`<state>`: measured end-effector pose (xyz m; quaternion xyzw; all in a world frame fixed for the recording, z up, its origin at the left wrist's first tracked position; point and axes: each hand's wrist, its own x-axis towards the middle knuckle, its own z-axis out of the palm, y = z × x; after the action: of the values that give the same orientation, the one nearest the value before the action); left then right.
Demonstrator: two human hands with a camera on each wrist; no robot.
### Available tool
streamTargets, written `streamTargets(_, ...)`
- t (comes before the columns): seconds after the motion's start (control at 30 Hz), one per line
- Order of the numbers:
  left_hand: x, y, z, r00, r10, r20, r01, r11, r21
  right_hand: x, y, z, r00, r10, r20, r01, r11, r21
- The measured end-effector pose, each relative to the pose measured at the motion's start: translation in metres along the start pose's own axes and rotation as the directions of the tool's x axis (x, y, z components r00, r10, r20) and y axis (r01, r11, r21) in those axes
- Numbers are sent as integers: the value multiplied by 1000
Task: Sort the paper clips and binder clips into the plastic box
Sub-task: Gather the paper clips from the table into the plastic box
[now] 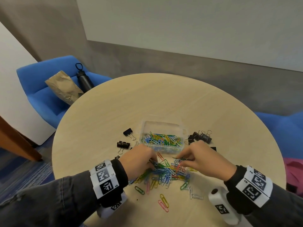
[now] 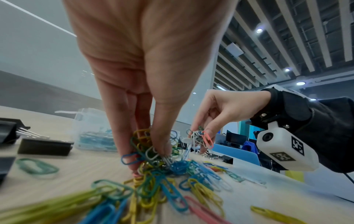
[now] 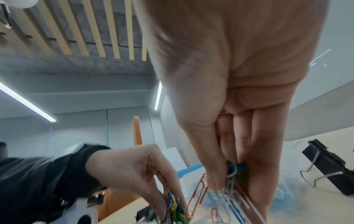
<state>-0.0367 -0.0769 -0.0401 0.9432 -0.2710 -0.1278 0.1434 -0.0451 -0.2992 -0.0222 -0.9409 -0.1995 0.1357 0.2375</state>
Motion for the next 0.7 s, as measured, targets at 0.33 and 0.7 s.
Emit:
streamTargets(0.33, -3, 1, -5, 999, -11, -45, 7, 996, -87, 37, -6, -32, 943, -76, -324, 103, 992, 67)
streamTargets(0.7, -3, -2, -10, 993, -30, -114, 5, 977, -215, 35, 9, -18, 966, -70, -250, 70, 998, -7)
